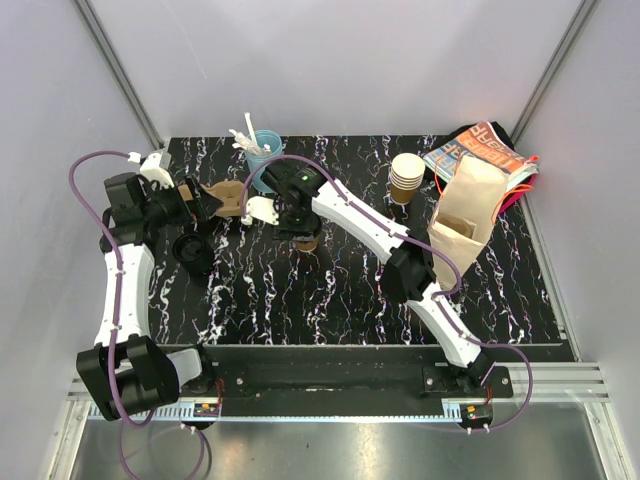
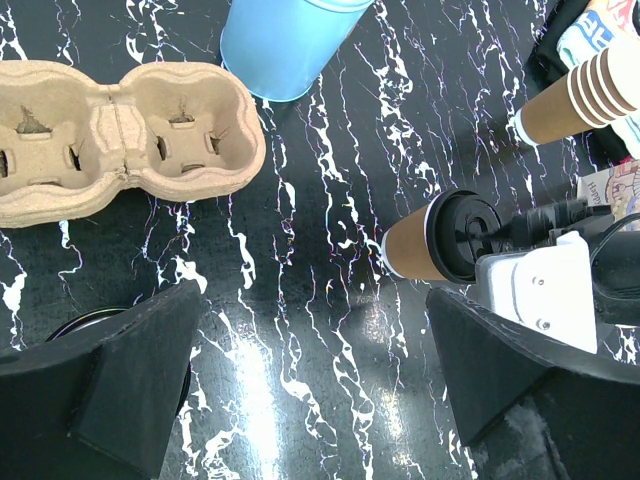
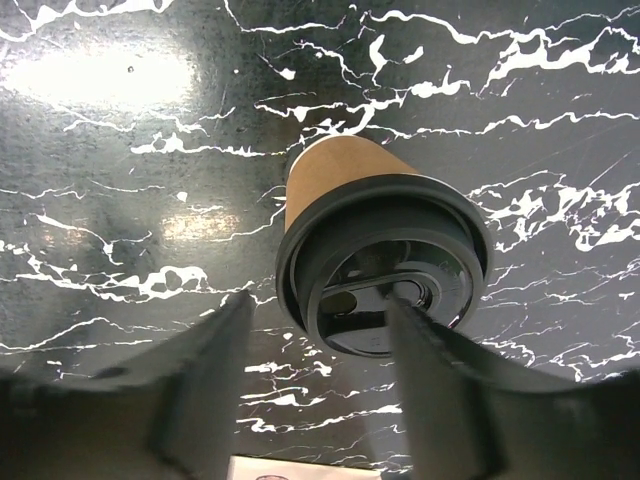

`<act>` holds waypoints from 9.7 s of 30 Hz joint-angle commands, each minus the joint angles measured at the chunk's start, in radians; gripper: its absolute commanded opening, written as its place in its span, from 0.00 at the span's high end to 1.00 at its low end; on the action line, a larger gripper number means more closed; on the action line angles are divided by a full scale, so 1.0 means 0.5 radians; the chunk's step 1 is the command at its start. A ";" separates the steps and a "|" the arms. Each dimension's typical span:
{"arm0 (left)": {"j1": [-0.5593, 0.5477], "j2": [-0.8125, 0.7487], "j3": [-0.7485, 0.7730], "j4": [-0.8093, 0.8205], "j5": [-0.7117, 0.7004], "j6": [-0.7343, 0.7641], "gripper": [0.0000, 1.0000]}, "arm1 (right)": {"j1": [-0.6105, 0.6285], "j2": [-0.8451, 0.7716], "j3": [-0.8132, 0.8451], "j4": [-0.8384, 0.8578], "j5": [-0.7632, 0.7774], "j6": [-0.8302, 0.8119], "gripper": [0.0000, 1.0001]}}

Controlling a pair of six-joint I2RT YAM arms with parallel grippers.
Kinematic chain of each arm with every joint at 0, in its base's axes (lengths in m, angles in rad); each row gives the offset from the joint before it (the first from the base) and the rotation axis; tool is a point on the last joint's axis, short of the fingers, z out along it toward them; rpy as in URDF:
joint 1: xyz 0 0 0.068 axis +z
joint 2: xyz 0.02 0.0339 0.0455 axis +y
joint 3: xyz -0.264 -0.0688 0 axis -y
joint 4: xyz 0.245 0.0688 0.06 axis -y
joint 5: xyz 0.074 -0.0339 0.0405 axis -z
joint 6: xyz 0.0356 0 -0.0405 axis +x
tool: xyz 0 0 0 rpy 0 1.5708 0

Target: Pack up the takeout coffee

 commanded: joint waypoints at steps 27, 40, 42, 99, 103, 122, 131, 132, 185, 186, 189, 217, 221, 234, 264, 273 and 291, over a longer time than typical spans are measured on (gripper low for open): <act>-0.722 0.498 0.374 -0.080 -0.137 0.169 0.01 | -0.371 -1.589 -1.650 1.330 -0.194 0.961 0.00; -0.925 1.189 0.813 -0.081 -0.051 0.083 0.01 | -0.509 -1.761 -2.227 1.809 -0.430 1.225 0.00; -0.958 1.266 0.841 -0.074 -0.042 0.083 0.01 | -0.534 -1.755 -2.236 1.843 -0.470 1.258 0.00; -0.900 1.625 0.439 0.346 0.473 -0.085 0.56 | -0.651 -1.577 -2.307 1.947 -0.768 1.525 0.09; -0.919 1.640 0.427 0.352 0.452 -0.085 0.57 | -0.672 -1.482 -2.224 1.953 -0.814 1.584 0.18; -1.011 1.686 0.439 0.266 0.369 0.028 0.57 | -0.807 -0.951 -1.933 2.039 -0.980 1.976 0.51; -1.035 1.705 0.451 0.239 0.351 0.053 0.58 | -0.804 -0.822 -1.856 2.030 -0.955 2.004 0.61; -1.038 1.705 0.451 0.239 0.348 0.056 0.58 | -0.807 -0.813 -1.847 2.030 -0.955 2.007 0.61; -1.155 1.714 0.510 -0.047 -0.137 0.077 0.67 | -0.648 -0.916 -2.138 1.901 -0.544 1.682 0.65; -1.155 1.717 0.507 -0.044 -0.140 0.077 0.67 | -0.651 -0.963 -2.114 1.898 -0.529 1.682 0.65; -1.155 1.720 0.510 -0.038 -0.137 0.074 0.67 | -0.678 -1.144 -2.064 1.898 -0.516 1.581 0.63; -1.155 1.686 0.470 0.012 -0.174 0.053 0.68 | -0.684 -1.289 -2.451 2.085 -0.863 1.823 0.54; -1.155 1.683 0.467 0.012 -0.168 0.053 0.68 | -0.672 -1.236 -2.396 2.091 -0.845 1.866 0.53; -1.155 1.680 0.464 0.021 -0.162 0.059 0.69 | -0.645 -1.144 -2.319 2.094 -0.793 1.909 0.53; -1.158 1.680 0.470 0.005 -0.150 0.077 0.70 | -0.556 -1.374 -2.282 1.966 -0.302 1.471 0.31; -1.161 1.653 0.531 -0.016 -0.064 0.068 0.69 | -0.387 -1.466 -2.218 1.864 -0.240 1.139 0.34; -1.161 1.686 0.519 0.009 -0.064 0.053 0.69 | -0.053 -1.160 -2.077 2.033 0.530 0.817 0.14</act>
